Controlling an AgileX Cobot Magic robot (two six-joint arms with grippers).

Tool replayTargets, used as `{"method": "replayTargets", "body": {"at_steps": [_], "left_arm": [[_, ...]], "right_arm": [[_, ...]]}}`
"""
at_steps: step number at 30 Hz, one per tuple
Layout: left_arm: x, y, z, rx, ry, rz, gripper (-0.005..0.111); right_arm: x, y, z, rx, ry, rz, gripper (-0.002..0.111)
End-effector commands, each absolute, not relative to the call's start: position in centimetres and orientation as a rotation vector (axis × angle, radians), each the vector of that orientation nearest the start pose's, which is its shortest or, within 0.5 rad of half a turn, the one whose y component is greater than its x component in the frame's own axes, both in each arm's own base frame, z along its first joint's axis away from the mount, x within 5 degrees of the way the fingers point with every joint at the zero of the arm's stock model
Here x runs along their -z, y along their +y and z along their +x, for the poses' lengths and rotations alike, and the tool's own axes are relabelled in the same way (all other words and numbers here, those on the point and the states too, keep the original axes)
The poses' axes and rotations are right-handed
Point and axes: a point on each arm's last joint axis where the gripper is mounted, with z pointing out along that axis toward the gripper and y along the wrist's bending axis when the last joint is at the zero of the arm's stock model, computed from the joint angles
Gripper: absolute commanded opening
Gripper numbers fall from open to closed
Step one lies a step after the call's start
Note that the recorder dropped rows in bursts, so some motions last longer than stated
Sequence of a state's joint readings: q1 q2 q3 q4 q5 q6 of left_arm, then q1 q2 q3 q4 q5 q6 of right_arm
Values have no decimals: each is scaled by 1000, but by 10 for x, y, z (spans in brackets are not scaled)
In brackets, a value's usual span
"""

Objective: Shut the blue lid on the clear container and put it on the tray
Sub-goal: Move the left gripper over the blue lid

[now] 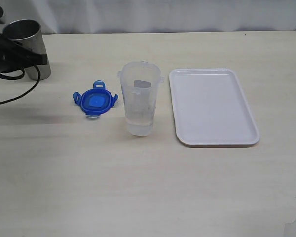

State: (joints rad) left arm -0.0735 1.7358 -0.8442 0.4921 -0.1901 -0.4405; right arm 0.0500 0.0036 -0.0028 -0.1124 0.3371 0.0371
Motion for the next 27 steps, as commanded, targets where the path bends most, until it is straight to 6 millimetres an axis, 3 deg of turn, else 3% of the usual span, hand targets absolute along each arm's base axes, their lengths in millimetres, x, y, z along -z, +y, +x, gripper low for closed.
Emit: {"method": "replayTargets", "body": {"at_steps": [1, 3, 7, 9, 14, 17, 21, 27], "left_arm": [[-180, -42, 341, -33, 2381, 179, 3], [-180, -52, 339, -17, 2377, 213, 11], [-178, -73, 334, -8, 2396, 282, 40], [-178, -78, 331, -15, 2414, 291, 46], [-186, -82, 331, -89, 2522, 272, 40], [-189, -91, 328, 13, 2601, 373, 39], [-191, -110, 320, 282, 2618, 553, 39], [-185, -113, 326, 296, 2576, 561, 39]], "right_arm": [[-183, -1, 54, 46, 1819, -76, 4], [-183, -1, 54, 46, 1819, -76, 4], [-183, -1, 54, 46, 1819, -76, 4], [-183, -1, 54, 46, 1819, -76, 4], [-183, -1, 54, 46, 1819, -76, 4], [-183, -1, 54, 46, 1819, -76, 4], [-183, -1, 54, 46, 1819, -76, 4], [-183, -1, 54, 46, 1819, -76, 4]]}}
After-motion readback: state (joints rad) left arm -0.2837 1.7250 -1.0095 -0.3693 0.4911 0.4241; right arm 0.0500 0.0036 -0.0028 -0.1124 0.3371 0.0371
